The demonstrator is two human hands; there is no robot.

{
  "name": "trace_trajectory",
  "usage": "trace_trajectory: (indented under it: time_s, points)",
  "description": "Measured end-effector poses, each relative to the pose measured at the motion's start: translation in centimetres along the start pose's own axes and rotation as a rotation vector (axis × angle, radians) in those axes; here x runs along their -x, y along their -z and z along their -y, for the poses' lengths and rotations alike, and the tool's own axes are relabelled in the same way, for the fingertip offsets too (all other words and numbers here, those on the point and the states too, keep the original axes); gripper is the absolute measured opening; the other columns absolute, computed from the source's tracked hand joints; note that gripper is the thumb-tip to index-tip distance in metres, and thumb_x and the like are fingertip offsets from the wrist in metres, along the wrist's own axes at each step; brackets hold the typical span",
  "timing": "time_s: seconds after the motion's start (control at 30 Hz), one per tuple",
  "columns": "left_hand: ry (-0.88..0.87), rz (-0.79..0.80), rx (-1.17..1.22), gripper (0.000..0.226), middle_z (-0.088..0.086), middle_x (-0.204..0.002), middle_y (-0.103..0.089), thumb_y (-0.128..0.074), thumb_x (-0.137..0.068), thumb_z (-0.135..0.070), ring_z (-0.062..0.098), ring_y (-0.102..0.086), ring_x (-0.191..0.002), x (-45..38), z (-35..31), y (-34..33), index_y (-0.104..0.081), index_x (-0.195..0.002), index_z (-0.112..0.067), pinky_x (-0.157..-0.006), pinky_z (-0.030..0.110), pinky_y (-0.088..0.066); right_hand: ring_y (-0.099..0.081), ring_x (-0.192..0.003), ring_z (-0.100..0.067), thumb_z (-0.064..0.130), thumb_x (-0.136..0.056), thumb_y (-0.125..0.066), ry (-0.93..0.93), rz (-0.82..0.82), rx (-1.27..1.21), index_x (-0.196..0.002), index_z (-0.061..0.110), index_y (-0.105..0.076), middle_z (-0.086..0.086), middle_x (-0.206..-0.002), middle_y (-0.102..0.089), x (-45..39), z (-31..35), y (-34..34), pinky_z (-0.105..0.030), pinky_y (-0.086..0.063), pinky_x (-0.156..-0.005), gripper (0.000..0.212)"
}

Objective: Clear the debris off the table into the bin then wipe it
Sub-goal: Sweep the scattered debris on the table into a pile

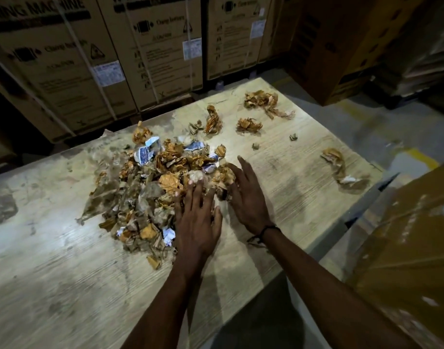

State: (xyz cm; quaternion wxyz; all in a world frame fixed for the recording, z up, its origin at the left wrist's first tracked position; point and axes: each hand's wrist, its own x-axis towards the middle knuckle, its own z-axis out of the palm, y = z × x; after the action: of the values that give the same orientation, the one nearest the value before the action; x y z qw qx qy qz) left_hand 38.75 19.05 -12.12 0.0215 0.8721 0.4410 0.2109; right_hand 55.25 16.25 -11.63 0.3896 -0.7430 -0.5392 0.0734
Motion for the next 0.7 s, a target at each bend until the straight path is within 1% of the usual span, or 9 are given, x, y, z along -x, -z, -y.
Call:
trace_trajectory:
  time_s: [0.07,0.13,0.17,0.23,0.27,0.33,0.47,0.57,0.7]
  points:
    - [0.016,0.028,0.016,0.055,0.005,-0.171,-0.028,-0.053,-0.102,-0.041,0.026,-0.019,-0.161,0.0,0.1,0.1,-0.049,-0.154,-0.024,-0.131,0.050,0.002,-0.020,-0.158,-0.018,0.027,-0.110,-0.043,-0.021,-0.081,0.050,-0.151,0.024,-0.050,0.002,-0.169,-0.028,-0.3,-1.1,1.5,-0.034,-0.027,-0.125,0.042]
    - [0.032,0.066,0.020,0.056,0.005,-0.172,-0.027,-0.050,-0.102,-0.043,0.025,-0.019,-0.161,-0.1,0.0,0.1,-0.047,-0.155,-0.025,-0.131,0.050,0.003,-0.024,-0.156,-0.023,0.030,-0.108,-0.046,-0.161,-0.167,0.142,-0.151,0.022,-0.050,-0.004,-0.168,-0.029,-0.7,-2.9,3.1,-0.044,-0.032,-0.124,0.044]
    - [0.043,0.076,0.028,0.056,0.004,-0.172,-0.027,-0.048,-0.102,-0.043,0.025,-0.019,-0.161,-0.2,-0.1,0.2,-0.045,-0.156,-0.026,-0.131,0.050,0.003,-0.024,-0.156,-0.027,0.035,-0.108,-0.046,-0.257,-0.184,0.185,-0.154,0.020,-0.046,-0.008,-0.169,-0.027,-0.8,-3.8,3.7,-0.049,-0.031,-0.124,0.048]
    - [0.059,0.091,0.045,0.056,0.004,-0.172,-0.027,-0.047,-0.103,-0.043,0.024,-0.020,-0.160,-0.2,-0.2,0.4,-0.042,-0.156,-0.025,-0.131,0.052,-0.002,-0.020,-0.157,-0.033,0.046,-0.106,-0.037,-0.394,-0.123,0.283,-0.160,0.017,-0.036,-0.012,-0.170,-0.022,-0.8,-5.0,4.1,-0.056,-0.025,-0.124,0.061]
    - [0.062,0.095,0.049,0.055,0.005,-0.172,-0.027,-0.047,-0.104,-0.042,0.024,-0.020,-0.160,-0.2,-0.3,0.4,-0.042,-0.156,-0.025,-0.131,0.053,-0.005,-0.018,-0.158,-0.034,0.049,-0.106,-0.031,-0.397,-0.060,0.350,-0.162,0.018,-0.031,-0.011,-0.171,-0.021,-0.8,-5.2,3.9,-0.057,-0.022,-0.125,0.064]
    - [0.070,0.095,0.064,0.053,0.005,-0.170,-0.029,-0.049,-0.104,-0.040,0.023,-0.021,-0.160,-0.2,-0.4,0.5,-0.042,-0.154,-0.023,-0.130,0.055,-0.009,-0.013,-0.159,-0.034,0.050,-0.106,-0.020,-0.298,0.063,0.434,-0.164,0.024,-0.024,-0.008,-0.172,-0.019,-0.9,-4.5,2.8,-0.056,-0.018,-0.127,0.063]
    - [0.081,0.065,0.080,0.055,0.006,-0.170,-0.030,-0.052,-0.104,-0.037,0.022,-0.021,-0.160,-0.2,-0.5,0.5,-0.041,-0.155,-0.020,-0.130,0.055,-0.013,-0.005,-0.161,-0.027,0.044,-0.109,-0.017,-0.103,0.200,0.372,-0.163,0.031,-0.026,-0.005,-0.174,-0.014,-0.8,-1.2,-0.5,-0.049,-0.008,-0.130,0.056]
    - [0.077,0.047,0.098,0.057,0.003,-0.173,-0.025,-0.054,-0.104,-0.036,0.020,-0.017,-0.161,-0.2,-0.5,0.7,-0.039,-0.157,-0.022,-0.130,0.054,-0.011,-0.006,-0.161,-0.024,0.038,-0.112,-0.024,-0.124,0.181,0.254,-0.163,0.031,-0.027,-0.005,-0.173,-0.016,-1.0,-0.4,-0.6,-0.047,-0.009,-0.130,0.052]
    - [0.077,0.069,0.088,0.059,0.002,-0.174,-0.022,-0.051,-0.105,-0.039,0.019,-0.013,-0.162,0.0,-0.5,1.0,-0.037,-0.160,-0.024,-0.129,0.055,-0.012,-0.016,-0.159,-0.021,0.037,-0.111,-0.030,-0.119,0.075,0.166,-0.160,0.029,-0.035,-0.002,-0.170,-0.026,-1.7,-2.6,3.3,-0.046,-0.018,-0.128,0.050]
